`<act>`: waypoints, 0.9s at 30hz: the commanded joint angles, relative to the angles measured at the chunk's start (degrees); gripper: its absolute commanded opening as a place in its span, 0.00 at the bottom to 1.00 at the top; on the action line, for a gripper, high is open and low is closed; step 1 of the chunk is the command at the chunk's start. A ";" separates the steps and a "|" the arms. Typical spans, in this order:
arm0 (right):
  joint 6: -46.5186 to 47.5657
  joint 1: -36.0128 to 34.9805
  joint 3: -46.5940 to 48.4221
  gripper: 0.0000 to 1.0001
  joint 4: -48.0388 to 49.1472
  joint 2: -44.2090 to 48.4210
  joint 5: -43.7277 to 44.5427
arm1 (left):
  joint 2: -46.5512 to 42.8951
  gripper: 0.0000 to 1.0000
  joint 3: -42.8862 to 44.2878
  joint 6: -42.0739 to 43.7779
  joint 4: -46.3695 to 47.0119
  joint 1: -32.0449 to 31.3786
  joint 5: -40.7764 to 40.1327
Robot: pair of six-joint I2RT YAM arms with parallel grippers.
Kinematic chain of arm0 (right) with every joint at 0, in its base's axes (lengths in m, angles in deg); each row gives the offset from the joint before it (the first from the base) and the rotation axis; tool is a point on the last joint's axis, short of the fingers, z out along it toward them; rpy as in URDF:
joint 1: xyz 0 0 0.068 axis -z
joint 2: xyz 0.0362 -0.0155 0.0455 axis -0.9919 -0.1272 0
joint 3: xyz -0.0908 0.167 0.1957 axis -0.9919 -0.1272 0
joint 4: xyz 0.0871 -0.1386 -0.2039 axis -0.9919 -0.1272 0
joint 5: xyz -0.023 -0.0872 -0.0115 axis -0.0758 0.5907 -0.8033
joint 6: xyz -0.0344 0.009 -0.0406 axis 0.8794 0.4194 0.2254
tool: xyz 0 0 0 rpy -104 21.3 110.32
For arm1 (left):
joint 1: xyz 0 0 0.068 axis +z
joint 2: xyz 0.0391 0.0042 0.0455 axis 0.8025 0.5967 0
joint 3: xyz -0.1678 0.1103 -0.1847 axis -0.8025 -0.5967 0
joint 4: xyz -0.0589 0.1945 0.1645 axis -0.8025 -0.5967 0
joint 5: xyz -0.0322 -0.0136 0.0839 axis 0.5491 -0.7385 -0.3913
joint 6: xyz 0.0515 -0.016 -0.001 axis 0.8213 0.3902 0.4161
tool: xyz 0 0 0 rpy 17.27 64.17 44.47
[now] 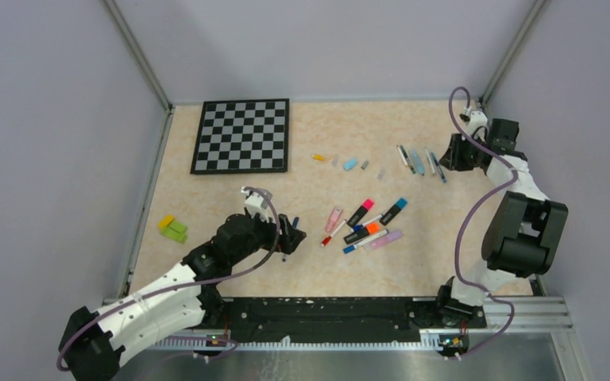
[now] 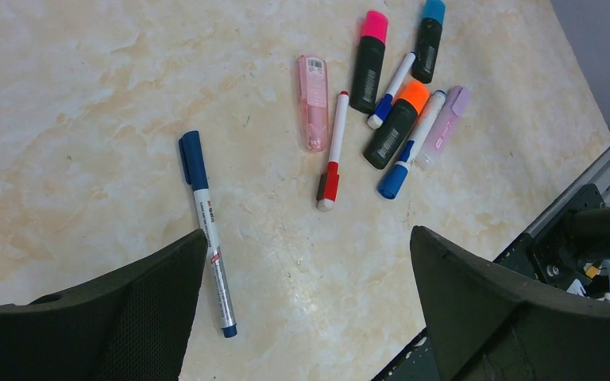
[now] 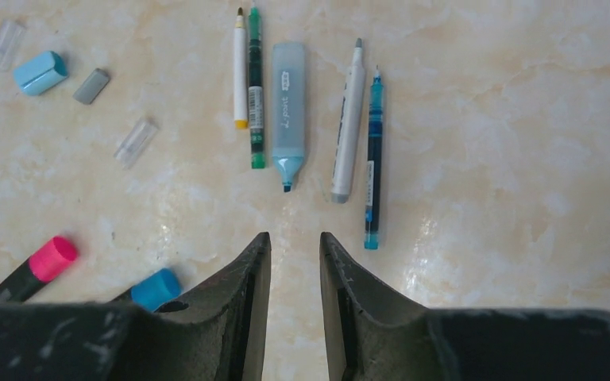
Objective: Open the pen caps
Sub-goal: Pick up the pen from the center of the board.
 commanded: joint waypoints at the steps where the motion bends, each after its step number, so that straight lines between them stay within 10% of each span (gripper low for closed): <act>1: 0.87 0.41 -1.62 0.28 1.20 5.01 -4.46 | 1.94 0.99 3.24 -0.46 0.60 0.24 0.27; 18: 0.60 0.41 -12.65 0.28 -0.07 19.14 -25.00 | 22.40 0.92 15.56 -1.24 -14.11 0.17 -10.38; 27: 0.33 0.41 -21.42 0.27 4.38 26.23 -26.43 | 41.30 0.52 27.18 -3.13 -24.56 -0.59 -11.21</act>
